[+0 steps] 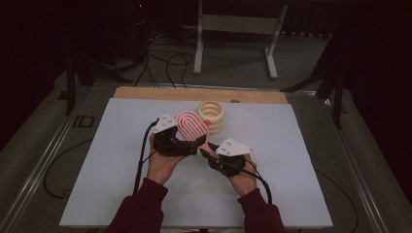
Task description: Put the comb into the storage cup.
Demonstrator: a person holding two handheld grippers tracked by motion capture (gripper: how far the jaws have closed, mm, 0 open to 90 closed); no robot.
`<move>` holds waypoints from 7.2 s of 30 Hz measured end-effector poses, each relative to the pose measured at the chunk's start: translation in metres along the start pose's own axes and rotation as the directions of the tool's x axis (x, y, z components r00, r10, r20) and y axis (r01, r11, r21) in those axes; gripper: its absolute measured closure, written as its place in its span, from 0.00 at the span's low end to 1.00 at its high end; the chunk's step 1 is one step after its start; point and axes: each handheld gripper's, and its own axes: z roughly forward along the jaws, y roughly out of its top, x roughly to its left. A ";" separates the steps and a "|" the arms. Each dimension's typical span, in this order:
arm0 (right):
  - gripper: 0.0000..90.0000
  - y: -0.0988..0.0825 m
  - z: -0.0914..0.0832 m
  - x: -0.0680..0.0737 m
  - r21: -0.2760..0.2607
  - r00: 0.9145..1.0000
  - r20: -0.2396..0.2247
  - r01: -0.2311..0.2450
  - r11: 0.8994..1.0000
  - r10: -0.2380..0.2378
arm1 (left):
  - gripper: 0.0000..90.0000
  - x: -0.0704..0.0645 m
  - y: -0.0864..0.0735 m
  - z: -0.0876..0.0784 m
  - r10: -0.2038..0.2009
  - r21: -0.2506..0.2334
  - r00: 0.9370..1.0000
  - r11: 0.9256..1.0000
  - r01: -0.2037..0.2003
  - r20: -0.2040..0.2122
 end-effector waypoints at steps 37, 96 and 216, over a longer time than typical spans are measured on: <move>0.55 -0.003 0.008 0.001 0.034 0.999 0.047 0.013 0.999 -0.015 | 0.71 -0.006 0.005 -0.003 -0.028 -0.084 0.989 0.996 0.041 0.144; 0.15 -0.029 -0.037 -0.029 0.017 0.988 0.099 -0.117 0.993 0.115 | 0.72 0.007 0.021 -0.015 -0.016 -0.111 0.995 0.994 0.027 0.096; 0.13 -0.101 -0.126 -0.042 -0.112 0.959 0.175 -0.207 0.972 0.224 | 0.72 0.051 0.097 0.004 0.117 -0.098 0.993 0.989 -0.115 0.016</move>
